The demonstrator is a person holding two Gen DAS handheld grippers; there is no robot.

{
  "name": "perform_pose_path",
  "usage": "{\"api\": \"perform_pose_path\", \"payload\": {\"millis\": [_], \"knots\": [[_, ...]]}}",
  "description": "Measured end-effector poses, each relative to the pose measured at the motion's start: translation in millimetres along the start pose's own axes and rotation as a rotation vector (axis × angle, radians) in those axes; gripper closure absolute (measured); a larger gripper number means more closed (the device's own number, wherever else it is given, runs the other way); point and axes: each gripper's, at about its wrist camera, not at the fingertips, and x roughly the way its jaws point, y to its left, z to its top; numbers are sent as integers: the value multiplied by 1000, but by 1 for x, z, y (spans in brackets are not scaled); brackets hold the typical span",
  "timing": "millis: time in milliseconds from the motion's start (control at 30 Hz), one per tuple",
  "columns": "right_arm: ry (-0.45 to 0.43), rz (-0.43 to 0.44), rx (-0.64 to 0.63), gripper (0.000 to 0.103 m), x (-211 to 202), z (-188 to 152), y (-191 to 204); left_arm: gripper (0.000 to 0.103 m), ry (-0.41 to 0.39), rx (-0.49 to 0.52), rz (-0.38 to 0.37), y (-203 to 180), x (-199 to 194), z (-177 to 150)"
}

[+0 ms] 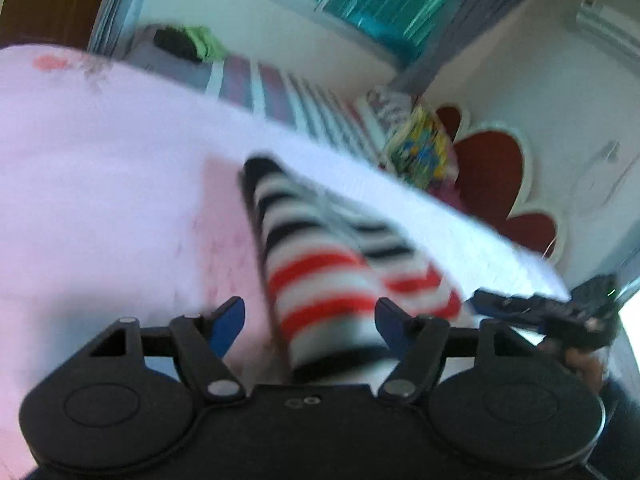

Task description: Fold small clothes

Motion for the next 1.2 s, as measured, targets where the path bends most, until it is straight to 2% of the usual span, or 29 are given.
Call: {"api": "perform_pose_path", "payload": {"millis": [67, 167, 200, 300, 333, 367, 467, 567, 633, 733, 800, 867, 967, 1033, 1133, 1200], "knots": [[23, 29, 82, 55, 20, 14, -10, 34, 24, 10, 5, -8, 15, 19], [36, 19, 146, 55, 36, 21, -26, 36, 117, 56, 80, -19, 51, 30], [44, 12, 151, 55, 39, 23, -26, 40, 146, 50, 76, -17, 59, 29], [50, -8, 81, 57, 43, 26, -14, 38, 165, 51, 80, -9, 72, 24], [38, -8, 40, 84, 43, 26, -11, 37, 164, 48, 82, -9, 73, 23], [19, -16, -20, 95, 42, 26, -6, 37, 159, 36, 79, -7, 74, 22], [-36, -55, -200, 96, 44, 22, 10, 36, 146, 29, 80, -4, 75, 16], [-2, -172, -333, 96, 59, 11, 17, 34, 149, 35, 93, -4, 82, 14], [14, -193, -332, 96, 66, 4, 14, 32, 144, 63, 110, -7, 86, 12], [-9, -213, -311, 95, 57, 4, 21, 31, 133, 87, 135, -13, 79, 11], [-49, -185, -325, 95, 28, 2, 32, 41, 104, 143, 147, -22, 61, 9], [-43, -131, -383, 95, 4, -10, 47, 49, 62, 192, 146, -33, 36, 1], [-4, -101, -478, 95, -22, -40, 67, 49, 37, 247, 156, -52, 14, -20], [20, -103, -491, 95, -29, -60, 70, 49, 54, 279, 213, -61, 11, -37], [69, -196, -530, 95, -19, -83, 67, 41, 56, 258, 243, -61, 14, -54], [60, -195, -471, 95, -15, -82, 59, 39, 52, 260, 249, -61, 18, -54]]}}
